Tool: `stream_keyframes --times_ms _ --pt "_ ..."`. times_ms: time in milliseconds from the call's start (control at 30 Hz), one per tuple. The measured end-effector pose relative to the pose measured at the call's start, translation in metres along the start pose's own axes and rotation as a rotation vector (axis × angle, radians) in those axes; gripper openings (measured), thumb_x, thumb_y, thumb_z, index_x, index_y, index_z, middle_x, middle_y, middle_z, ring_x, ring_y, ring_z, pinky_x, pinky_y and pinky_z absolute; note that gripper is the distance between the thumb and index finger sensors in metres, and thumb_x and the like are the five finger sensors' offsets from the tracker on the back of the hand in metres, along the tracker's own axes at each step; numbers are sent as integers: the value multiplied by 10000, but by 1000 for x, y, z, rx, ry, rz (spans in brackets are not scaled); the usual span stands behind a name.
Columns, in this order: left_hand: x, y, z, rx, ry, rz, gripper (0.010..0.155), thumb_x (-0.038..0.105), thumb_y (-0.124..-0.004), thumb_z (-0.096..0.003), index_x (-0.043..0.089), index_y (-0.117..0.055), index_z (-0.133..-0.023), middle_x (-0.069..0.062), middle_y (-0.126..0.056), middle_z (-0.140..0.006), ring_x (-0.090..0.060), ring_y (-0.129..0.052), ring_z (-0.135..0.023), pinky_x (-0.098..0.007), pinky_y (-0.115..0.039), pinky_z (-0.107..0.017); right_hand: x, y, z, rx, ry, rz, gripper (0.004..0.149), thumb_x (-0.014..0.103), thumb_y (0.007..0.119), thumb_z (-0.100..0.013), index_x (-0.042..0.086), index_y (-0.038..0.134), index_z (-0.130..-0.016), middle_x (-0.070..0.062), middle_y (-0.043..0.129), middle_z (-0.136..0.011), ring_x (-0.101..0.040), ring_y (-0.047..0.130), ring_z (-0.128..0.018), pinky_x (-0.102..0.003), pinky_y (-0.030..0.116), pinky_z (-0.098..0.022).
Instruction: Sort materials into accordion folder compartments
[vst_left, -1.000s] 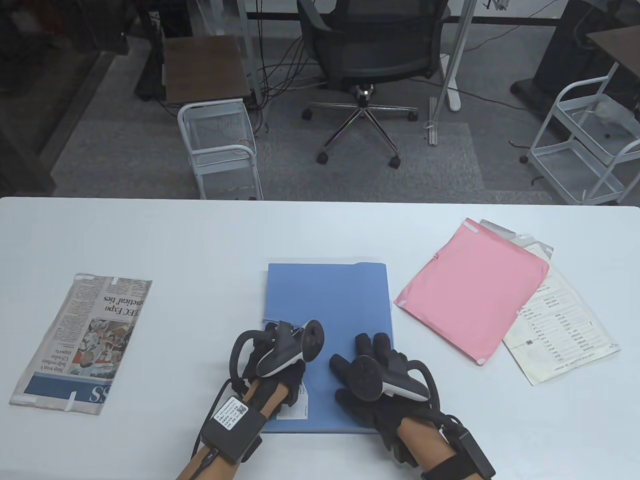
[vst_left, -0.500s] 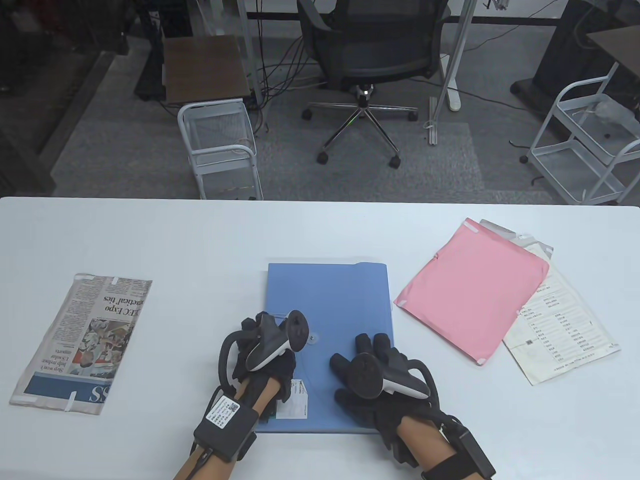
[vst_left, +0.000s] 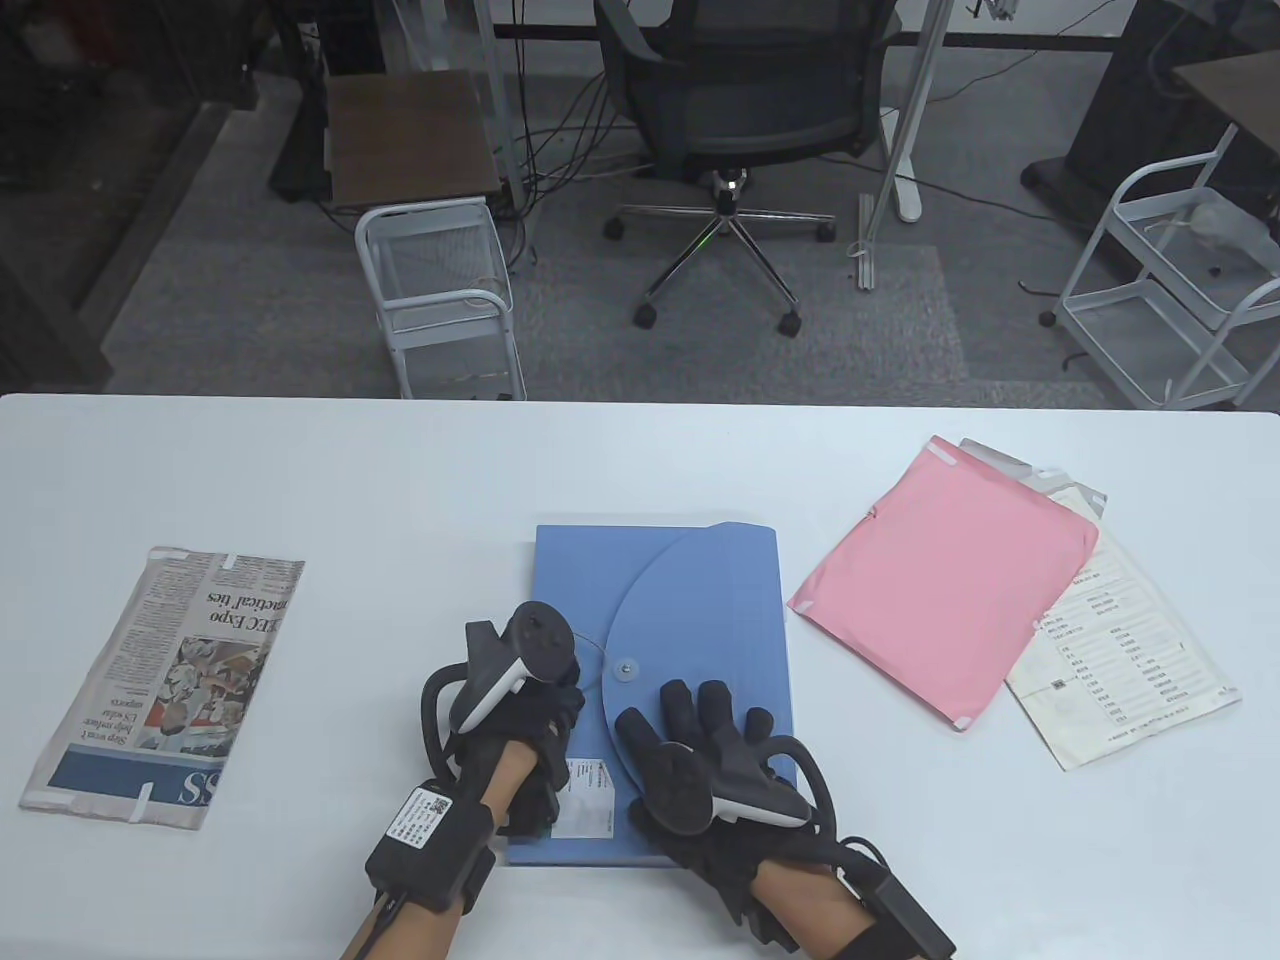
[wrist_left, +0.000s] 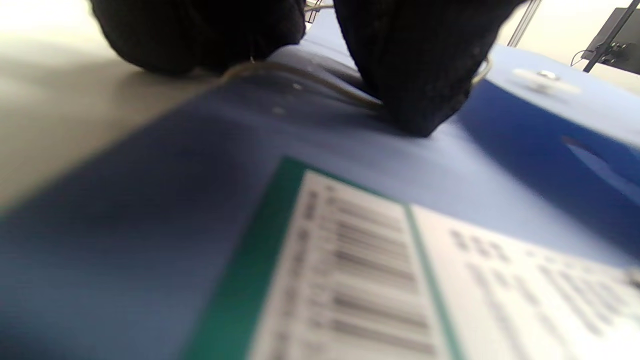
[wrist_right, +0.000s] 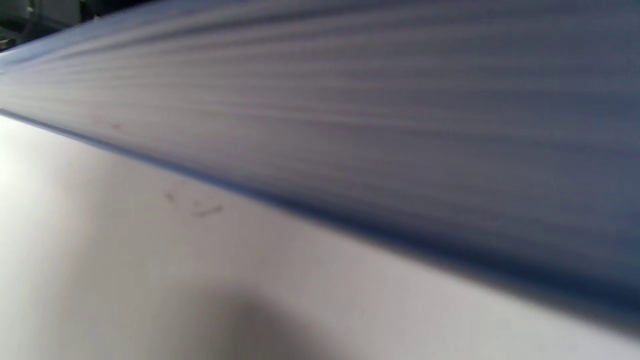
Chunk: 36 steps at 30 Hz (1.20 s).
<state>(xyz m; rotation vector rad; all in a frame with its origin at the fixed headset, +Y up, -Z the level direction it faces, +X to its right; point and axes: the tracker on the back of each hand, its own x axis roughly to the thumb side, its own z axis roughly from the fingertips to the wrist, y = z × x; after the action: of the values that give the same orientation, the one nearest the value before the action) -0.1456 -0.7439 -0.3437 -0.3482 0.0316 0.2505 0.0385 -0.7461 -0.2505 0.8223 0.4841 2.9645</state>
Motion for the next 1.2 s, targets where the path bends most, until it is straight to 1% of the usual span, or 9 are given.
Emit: stream_keyframes --times_ms 100,233,433,567,633,733,867,933,1200 --pt "1 -1 0 -1 1 -40 443 362 -805 -569 311 -669 -987 -259 -440 -1209 -543 -531 -1006 -633 -600 -695 10 -12 5 -78 -9 33 657 394 594 -630 339 168 -1126 -253 140 -1196 -612 286 -1036 -790 495 -658" --pt "0 -1 0 -10 1 -25 442 365 -804 -571 321 -664 -988 -241 -424 -1216 -533 -515 -1012 -638 -586 -699 6 -41 21 -234 40 58 610 269 611 -613 351 292 -1126 -243 168 -1193 -592 326 -1040 -766 511 -669" --pt "3 -1 0 -16 -1 -39 445 360 -797 -576 313 -656 -996 -251 -418 -1216 -539 -516 -1013 -643 -579 -701 -29 -95 64 -389 197 71 585 282 685 -607 195 440 -1131 -234 98 -1186 -580 187 -1044 -754 346 -716" --pt "4 -2 1 -13 -6 -49 448 365 -784 -582 312 -643 -1004 -264 -411 -1215 -542 -510 -1015 -649 -573 -700 -67 -115 84 -386 403 192 589 312 748 -605 123 529 -1118 -244 66 -1181 -575 83 -1030 -778 149 -668" --pt "5 -2 1 -19 -7 -54 449 364 -780 -585 311 -637 -1007 -271 -407 -1214 -546 -507 -1015 -652 -570 -700 -90 -110 80 -289 505 249 606 317 773 -596 99 547 -1114 -259 70 -1175 -566 61 -1022 -778 85 -629" --pt "7 -2 0 -32 -6 -57 449 355 -775 -589 299 -631 -1011 -288 -393 -1211 -560 -498 -1011 -656 -563 -701 -110 -85 66 -126 522 235 647 343 775 -598 96 492 -1126 -210 45 -1182 -497 -14 -1034 -733 -56 -559" --pt "8 -1 0 -35 -12 -61 456 348 -774 -588 283 -628 -1016 -303 -393 -1206 -571 -499 -1005 -657 -563 -700 -129 -48 43 11 499 143 690 449 728 -598 199 395 -1148 -203 103 -1202 -513 42 -1044 -771 38 -612" --pt "7 -1 0 -39 -10 -50 457 349 -773 -589 281 -627 -1017 -299 -388 -1207 -569 -493 -1007 -658 -561 -699 -136 -36 38 32 491 78 700 504 687 -595 228 359 -1149 -245 85 -1186 -589 82 -1014 -802 171 -636" --pt "7 -1 0 -45 -9 -36 470 342 -767 -590 260 -617 -1028 -307 -380 -1205 -572 -483 -1007 -652 -569 -696 -152 -3 32 126 483 -229 741 511 614 -613 231 171 -1137 -290 4 -1146 -643 115 -986 -803 327 -660"
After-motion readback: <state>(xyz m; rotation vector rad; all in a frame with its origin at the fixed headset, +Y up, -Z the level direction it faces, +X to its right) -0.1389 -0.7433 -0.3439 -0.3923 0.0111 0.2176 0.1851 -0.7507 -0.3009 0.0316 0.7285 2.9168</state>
